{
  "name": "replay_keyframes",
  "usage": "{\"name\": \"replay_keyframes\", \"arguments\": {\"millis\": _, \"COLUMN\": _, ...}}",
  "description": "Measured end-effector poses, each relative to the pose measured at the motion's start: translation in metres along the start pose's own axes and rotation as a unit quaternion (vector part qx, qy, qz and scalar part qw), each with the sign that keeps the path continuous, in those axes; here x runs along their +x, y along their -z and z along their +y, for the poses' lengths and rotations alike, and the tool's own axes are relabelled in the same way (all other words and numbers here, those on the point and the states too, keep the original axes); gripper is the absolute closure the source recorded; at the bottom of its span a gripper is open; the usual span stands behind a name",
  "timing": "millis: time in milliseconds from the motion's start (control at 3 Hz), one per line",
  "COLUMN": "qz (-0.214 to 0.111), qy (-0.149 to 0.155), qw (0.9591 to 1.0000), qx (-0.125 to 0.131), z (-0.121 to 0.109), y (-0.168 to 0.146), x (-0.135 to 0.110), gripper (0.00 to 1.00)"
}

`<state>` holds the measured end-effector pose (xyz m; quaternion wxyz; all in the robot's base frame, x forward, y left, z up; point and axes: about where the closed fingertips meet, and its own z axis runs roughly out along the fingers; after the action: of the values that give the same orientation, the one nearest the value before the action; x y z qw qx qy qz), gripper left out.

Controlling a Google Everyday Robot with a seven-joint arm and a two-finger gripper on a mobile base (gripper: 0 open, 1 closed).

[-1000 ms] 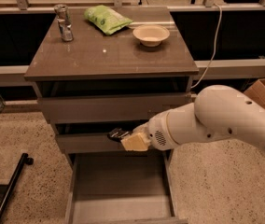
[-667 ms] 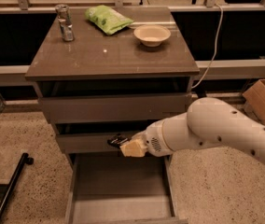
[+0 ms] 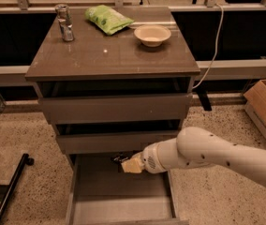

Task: Place rxbar chocolate into bottom drawer

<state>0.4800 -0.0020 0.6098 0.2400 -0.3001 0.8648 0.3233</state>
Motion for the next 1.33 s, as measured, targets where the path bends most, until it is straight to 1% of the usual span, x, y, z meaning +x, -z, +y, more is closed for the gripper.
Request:
{"name": "replay_keyframes", "arguments": {"millis": 333, "qz": 0.006, "qy": -0.037, "qw": 0.9993, "qx": 0.001, "z": -0.027, "y": -0.046, "x": 0.041, "gripper": 1.00}}
{"name": "replay_keyframes", "arguments": {"millis": 667, "qz": 0.001, "qy": -0.044, "qw": 0.9990, "qx": 0.001, "z": -0.031, "y": -0.053, "x": 0.044, "gripper": 1.00}}
{"name": "replay_keyframes", "arguments": {"millis": 1000, "qz": 0.007, "qy": -0.045, "qw": 0.9989, "qx": 0.012, "z": -0.029, "y": -0.050, "x": 0.044, "gripper": 1.00}}
{"name": "replay_keyframes", "arguments": {"millis": 1333, "qz": 0.004, "qy": -0.063, "qw": 0.9977, "qx": 0.024, "z": -0.035, "y": -0.062, "x": 0.057, "gripper": 1.00}}
